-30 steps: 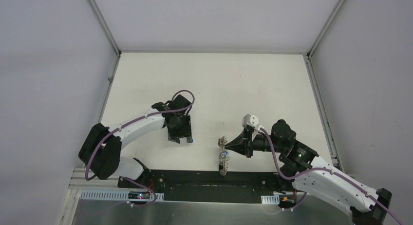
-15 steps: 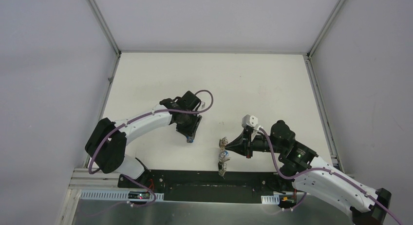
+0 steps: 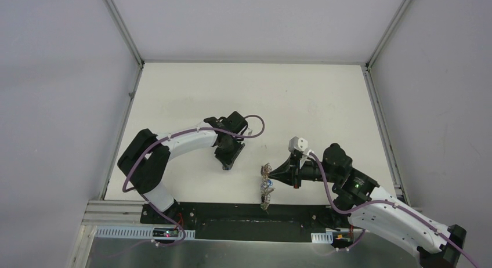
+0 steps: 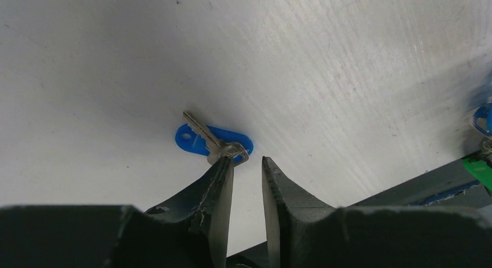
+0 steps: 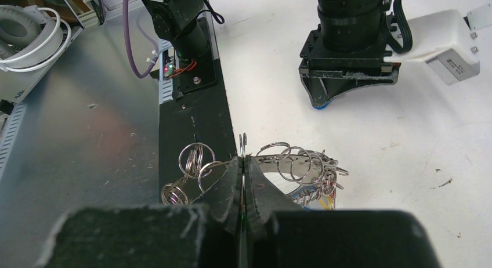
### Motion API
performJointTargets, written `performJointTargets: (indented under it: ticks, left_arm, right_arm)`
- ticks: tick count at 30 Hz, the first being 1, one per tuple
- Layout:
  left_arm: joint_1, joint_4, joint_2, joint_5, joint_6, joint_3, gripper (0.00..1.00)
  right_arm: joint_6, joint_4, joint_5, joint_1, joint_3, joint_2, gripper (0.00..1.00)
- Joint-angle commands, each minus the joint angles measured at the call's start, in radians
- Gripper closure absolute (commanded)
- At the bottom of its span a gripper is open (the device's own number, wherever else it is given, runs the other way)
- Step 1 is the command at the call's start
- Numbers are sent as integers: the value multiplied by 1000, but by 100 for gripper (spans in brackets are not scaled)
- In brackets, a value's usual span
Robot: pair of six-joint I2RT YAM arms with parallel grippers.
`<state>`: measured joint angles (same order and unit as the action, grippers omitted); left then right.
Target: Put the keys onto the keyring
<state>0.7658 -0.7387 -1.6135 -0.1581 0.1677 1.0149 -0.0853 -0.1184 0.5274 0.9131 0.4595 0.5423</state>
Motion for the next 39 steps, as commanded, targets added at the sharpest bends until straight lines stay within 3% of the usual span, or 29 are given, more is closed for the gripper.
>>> performJointTargets:
  ticks: [1, 10, 22, 39]
  left_arm:
    - [18, 10, -36, 22, -40, 45, 75]
    - [34, 3, -39, 57, -35, 36, 72]
    - [38, 3, 83, 78, -52, 14, 71]
    - [45, -10, -59, 98, -56, 4, 71]
  right_arm:
    - [-14, 64, -7, -4, 10, -20, 100]
    - [-12, 59, -7, -4, 8, -24, 100]
    - [-10, 58, -4, -5, 5, -16, 100]
    - [-16, 57, -6, -5, 5, -19, 100]
